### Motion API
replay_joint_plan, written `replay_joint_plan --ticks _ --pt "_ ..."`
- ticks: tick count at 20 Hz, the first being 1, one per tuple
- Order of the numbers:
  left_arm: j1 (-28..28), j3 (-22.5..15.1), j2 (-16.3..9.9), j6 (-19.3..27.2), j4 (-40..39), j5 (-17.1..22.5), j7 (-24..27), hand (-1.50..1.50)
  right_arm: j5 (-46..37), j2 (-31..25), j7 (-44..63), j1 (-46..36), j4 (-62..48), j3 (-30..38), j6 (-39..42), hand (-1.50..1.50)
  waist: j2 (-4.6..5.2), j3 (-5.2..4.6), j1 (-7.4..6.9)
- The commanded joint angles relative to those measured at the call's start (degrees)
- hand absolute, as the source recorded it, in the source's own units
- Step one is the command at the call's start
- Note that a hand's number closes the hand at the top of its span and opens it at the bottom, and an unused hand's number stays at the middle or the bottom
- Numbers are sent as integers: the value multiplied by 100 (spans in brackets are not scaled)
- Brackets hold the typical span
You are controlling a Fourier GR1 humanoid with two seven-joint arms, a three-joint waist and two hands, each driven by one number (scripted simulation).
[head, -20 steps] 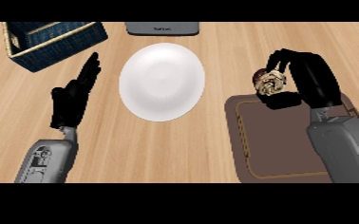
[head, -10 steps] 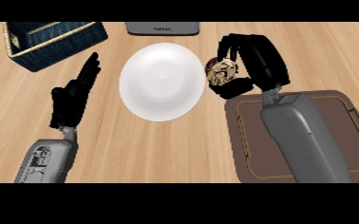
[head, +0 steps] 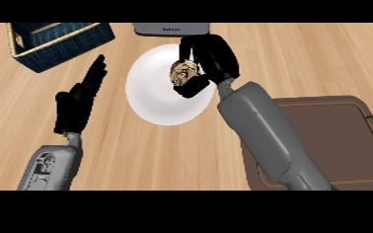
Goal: Pick the cupcake from the tray and place it in the plate
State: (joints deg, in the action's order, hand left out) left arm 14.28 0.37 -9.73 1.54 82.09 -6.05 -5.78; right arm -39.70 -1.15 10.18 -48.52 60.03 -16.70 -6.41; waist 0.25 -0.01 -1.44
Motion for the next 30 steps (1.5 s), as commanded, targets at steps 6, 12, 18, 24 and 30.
replay_joint_plan --ticks 6,12,18,24,30 --pt "151 -69 103 -29 -11 -31 -26 0 -62 113 271 -838 -2268 -1191 -912 150 52 -1 -183" --pt "406 -193 186 -133 -287 -78 166 0 1629 114 455 -942 -2615 -1322 -1024 -150 142 1 -470" --pt "728 -113 182 -47 -353 -120 -79 0 2521 115 -206 -775 -2694 -1573 -1441 -150 143 7 -497" --pt "460 -111 181 -5 -301 -157 54 0 3560 115 -1092 -665 -2398 -895 -2132 -150 88 11 -334" --pt "301 115 -66 -154 -126 -8 -140 0 4048 -33 -1614 -582 -2447 66 -2262 -150 1 7 35"
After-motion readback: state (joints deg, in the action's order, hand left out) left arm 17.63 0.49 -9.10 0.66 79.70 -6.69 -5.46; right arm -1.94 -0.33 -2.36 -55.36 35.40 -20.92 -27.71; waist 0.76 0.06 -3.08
